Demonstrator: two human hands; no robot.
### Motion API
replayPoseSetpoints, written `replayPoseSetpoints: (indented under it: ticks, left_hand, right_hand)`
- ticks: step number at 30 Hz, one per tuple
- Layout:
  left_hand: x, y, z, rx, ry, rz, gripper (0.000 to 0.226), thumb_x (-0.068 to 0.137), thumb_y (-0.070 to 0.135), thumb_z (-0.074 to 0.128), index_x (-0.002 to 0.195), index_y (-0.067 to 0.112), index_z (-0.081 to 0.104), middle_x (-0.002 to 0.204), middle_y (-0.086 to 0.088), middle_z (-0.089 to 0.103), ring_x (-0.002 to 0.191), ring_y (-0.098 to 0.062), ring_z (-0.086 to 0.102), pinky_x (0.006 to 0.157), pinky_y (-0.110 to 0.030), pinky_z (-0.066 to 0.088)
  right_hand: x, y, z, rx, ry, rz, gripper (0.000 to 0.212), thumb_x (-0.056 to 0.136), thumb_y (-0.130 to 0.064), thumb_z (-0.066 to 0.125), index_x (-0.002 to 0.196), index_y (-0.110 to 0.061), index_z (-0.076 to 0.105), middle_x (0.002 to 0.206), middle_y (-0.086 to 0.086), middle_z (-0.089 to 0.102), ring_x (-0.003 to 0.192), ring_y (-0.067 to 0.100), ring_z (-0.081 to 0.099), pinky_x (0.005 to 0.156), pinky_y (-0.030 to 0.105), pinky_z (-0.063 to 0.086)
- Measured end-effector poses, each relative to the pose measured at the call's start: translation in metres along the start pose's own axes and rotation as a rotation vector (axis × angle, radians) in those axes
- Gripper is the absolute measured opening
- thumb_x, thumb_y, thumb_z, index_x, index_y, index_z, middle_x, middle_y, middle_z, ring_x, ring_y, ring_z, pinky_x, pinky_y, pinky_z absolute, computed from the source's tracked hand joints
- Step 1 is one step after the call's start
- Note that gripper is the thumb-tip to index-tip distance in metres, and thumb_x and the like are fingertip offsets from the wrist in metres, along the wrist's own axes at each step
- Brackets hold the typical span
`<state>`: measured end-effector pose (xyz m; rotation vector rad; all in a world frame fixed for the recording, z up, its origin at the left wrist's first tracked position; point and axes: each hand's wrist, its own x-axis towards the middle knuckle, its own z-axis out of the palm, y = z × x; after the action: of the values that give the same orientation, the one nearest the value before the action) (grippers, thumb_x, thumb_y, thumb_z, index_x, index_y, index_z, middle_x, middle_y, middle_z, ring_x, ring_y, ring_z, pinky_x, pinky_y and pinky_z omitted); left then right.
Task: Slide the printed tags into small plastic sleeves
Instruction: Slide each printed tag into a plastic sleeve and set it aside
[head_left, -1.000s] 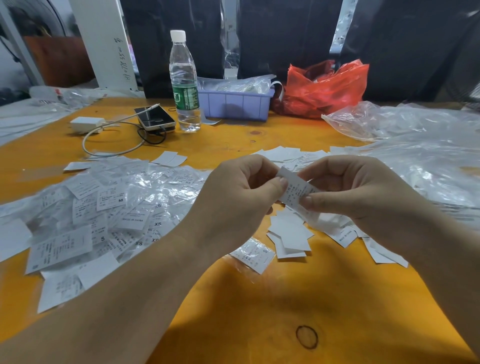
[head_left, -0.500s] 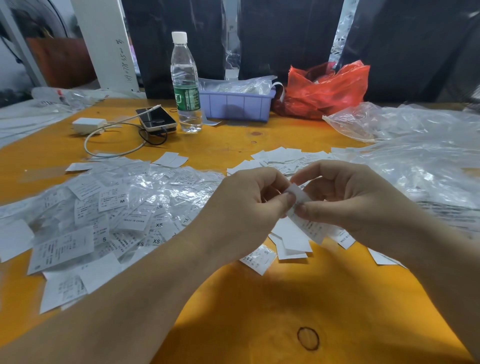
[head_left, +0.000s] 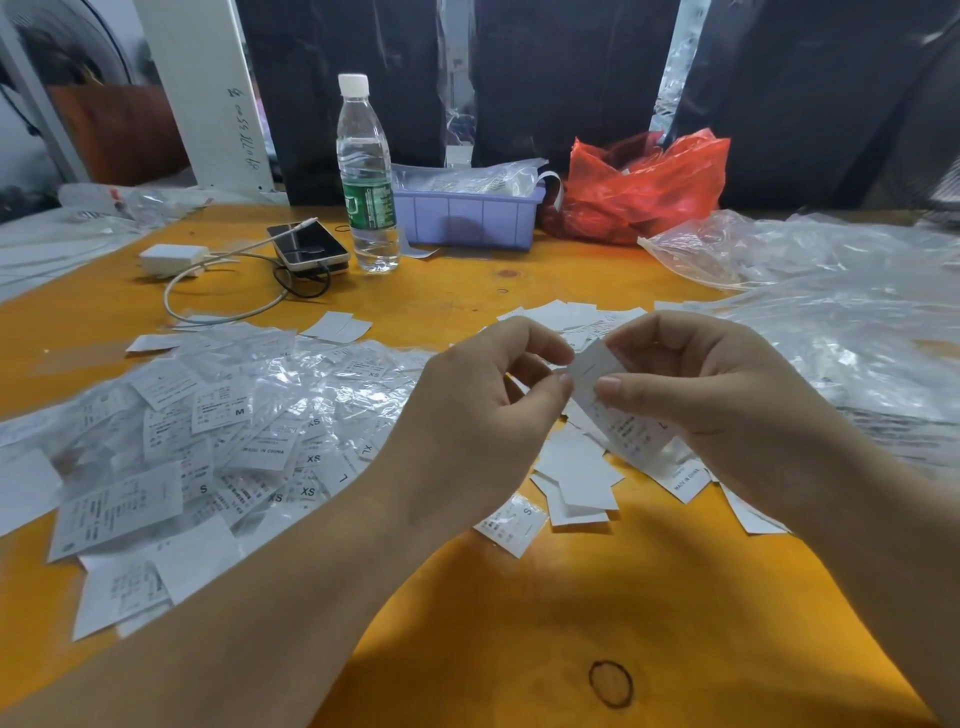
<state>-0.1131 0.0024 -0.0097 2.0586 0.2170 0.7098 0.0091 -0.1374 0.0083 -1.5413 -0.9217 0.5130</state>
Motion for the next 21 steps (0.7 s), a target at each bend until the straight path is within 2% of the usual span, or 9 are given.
replayPoseSetpoints:
  ticks: [5, 8, 11, 14, 17, 21]
  left_hand:
    - [-0.0004, 0.0004, 0.0004, -0.004, -0.037, -0.007, 0.008, 0.092, 0.035, 0.058, 0.093, 0.034, 0.065, 0.08, 0.014, 0.065, 0.069, -0.012, 0.063, 0.06, -0.035, 0.056]
    - [-0.0018, 0.0016, 0.0005, -0.011, -0.073, -0.001, 0.017, 0.083, 0.046, 0.057, 0.095, 0.035, 0.064, 0.082, 0.014, 0.065, 0.069, -0.008, 0.063, 0.056, -0.023, 0.053]
    - [-0.0027, 0.0016, 0.0017, 0.001, -0.09, 0.015, 0.013, 0.086, 0.033, 0.069, 0.098, 0.033, 0.064, 0.081, 0.012, 0.065, 0.064, -0.006, 0.059, 0.052, -0.016, 0.046]
    - [-0.0025, 0.0015, 0.0011, 0.008, -0.081, 0.008, 0.013, 0.088, 0.023, 0.069, 0.097, 0.032, 0.065, 0.081, 0.011, 0.064, 0.065, -0.009, 0.058, 0.051, -0.018, 0.048]
    - [-0.0008, 0.0022, -0.0008, -0.031, -0.073, -0.019, 0.014, 0.09, 0.02, 0.066, 0.096, 0.032, 0.066, 0.081, 0.008, 0.065, 0.068, -0.015, 0.061, 0.055, -0.03, 0.055]
    - [0.0016, 0.002, -0.0038, -0.057, -0.053, -0.055, 0.014, 0.091, 0.018, 0.063, 0.095, 0.032, 0.064, 0.084, 0.007, 0.067, 0.072, -0.018, 0.062, 0.06, -0.038, 0.056]
  right_hand:
    - [-0.0001, 0.0003, 0.0008, -0.005, -0.003, 0.042, 0.038, 0.063, -0.02, 0.074, 0.099, -0.01, 0.068, 0.089, 0.008, 0.073, 0.079, 0.017, 0.067, 0.07, 0.027, 0.049]
    - [-0.0001, 0.0003, 0.0013, 0.031, -0.02, 0.049, 0.038, 0.063, -0.019, 0.073, 0.099, -0.008, 0.067, 0.089, 0.01, 0.073, 0.08, 0.019, 0.067, 0.072, 0.03, 0.048]
    - [0.0004, 0.0005, 0.0012, 0.066, -0.041, 0.049, 0.038, 0.063, -0.018, 0.072, 0.097, -0.005, 0.066, 0.086, 0.011, 0.072, 0.081, 0.022, 0.068, 0.071, 0.03, 0.052]
    - [0.0008, 0.0004, 0.0021, 0.078, -0.055, 0.048, 0.033, 0.064, -0.014, 0.072, 0.095, -0.003, 0.066, 0.081, 0.01, 0.072, 0.077, 0.02, 0.069, 0.063, 0.025, 0.053]
    - [0.0015, 0.0, 0.0021, 0.097, -0.042, 0.048, 0.03, 0.064, -0.013, 0.071, 0.092, -0.002, 0.066, 0.079, 0.009, 0.072, 0.071, 0.014, 0.069, 0.056, 0.017, 0.05]
    - [0.0027, -0.0008, -0.0008, 0.113, -0.033, 0.055, 0.025, 0.064, -0.016, 0.071, 0.085, -0.004, 0.065, 0.084, 0.014, 0.073, 0.076, 0.021, 0.07, 0.059, 0.022, 0.053]
